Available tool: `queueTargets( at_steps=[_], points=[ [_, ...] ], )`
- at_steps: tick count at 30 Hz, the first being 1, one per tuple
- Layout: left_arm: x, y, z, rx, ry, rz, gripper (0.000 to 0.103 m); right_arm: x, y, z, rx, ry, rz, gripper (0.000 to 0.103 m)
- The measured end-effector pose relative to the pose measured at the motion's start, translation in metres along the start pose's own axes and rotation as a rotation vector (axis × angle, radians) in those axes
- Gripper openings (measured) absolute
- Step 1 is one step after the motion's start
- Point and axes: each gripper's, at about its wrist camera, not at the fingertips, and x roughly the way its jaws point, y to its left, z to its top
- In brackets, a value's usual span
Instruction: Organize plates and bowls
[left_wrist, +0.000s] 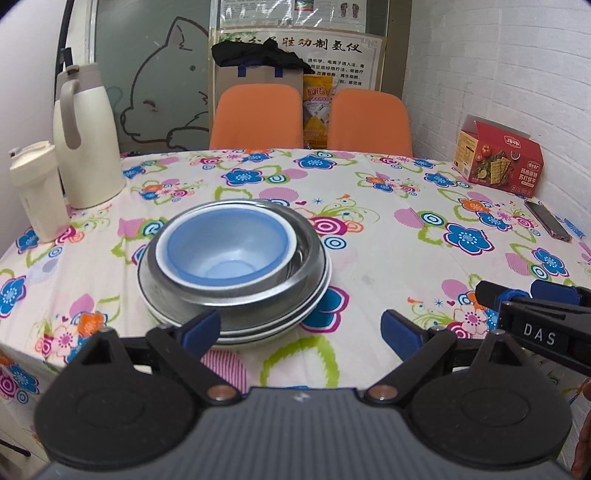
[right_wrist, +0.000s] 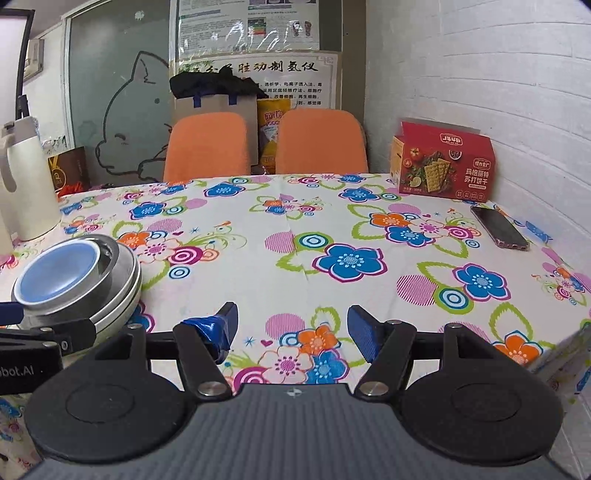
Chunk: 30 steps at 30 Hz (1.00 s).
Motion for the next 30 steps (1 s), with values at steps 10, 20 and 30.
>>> queueTargets(
  at_steps=[10, 20, 30],
  points=[
    [-0.001, 0.006, -0.012, -0.001, 0.023, 0.006, 0.094, -0.003, 0.016, -0.014, -0.032, 0.039, 0.044, 0.052],
    [0.0, 0.005, -0.014, 0.006, 0.034, 0.015, 0.094, -0.004, 0.021, -0.017, -0.033, 0.042, 0.053, 0.052],
    [0.001, 0.001, -0.013, 0.024, 0.038, 0.024, 0.094, -0.004, 0.02, -0.017, -0.01, 0.05, 0.091, 0.053]
  ],
)
